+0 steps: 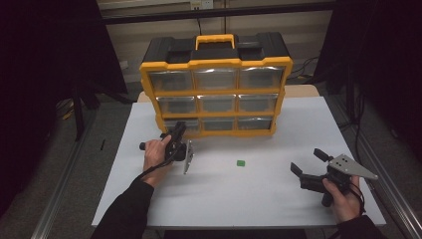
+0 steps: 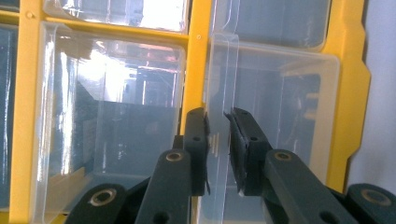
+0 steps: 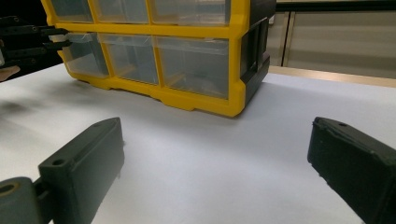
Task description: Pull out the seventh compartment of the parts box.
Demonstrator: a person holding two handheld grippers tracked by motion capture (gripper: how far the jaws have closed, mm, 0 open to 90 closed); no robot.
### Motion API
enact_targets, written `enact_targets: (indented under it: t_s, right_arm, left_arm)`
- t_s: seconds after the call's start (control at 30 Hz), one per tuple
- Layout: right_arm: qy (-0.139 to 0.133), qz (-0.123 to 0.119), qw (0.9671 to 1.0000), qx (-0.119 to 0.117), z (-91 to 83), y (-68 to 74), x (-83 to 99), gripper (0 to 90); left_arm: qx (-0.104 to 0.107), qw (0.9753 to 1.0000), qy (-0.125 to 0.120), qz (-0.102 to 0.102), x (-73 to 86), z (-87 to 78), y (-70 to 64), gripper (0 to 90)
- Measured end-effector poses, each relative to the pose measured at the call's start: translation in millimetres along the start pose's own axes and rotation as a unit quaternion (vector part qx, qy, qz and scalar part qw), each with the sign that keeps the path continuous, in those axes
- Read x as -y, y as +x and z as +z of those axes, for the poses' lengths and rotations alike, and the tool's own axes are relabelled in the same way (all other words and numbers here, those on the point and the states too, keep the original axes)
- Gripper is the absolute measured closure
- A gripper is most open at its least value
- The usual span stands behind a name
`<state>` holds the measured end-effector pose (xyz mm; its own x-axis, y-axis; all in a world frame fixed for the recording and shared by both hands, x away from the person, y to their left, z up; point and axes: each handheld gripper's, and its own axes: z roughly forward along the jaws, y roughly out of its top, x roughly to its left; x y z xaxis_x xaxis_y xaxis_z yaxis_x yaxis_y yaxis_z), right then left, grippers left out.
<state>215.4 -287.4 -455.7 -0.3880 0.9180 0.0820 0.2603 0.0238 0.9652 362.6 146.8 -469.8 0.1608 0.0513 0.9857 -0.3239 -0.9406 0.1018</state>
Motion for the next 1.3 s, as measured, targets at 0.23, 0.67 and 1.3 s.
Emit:
enact_targets:
  t_s: [0.23, 0.67, 1.3]
  right_arm:
    - [0.000, 0.000, 1.0000, -0.002, -0.4, -0.1, -0.1, 3.3]
    - [-0.001, -0.002, 1.0000, -0.001, -0.4, 0.2, -0.2, 3.3]
    - [-0.002, -0.001, 1.0000, -0.001, -0.4, 0.4, -0.2, 3.3]
  left_arm:
    - [-0.002, 0.9999, -0.003, -0.014, -0.4, -6.5, -1.8, 77.9]
    - [0.011, 0.9998, -0.001, -0.014, -3.0, -15.0, -0.8, 77.7]
    - [0.008, 0.9997, -0.013, -0.017, -2.4, -25.0, -1.6, 77.5]
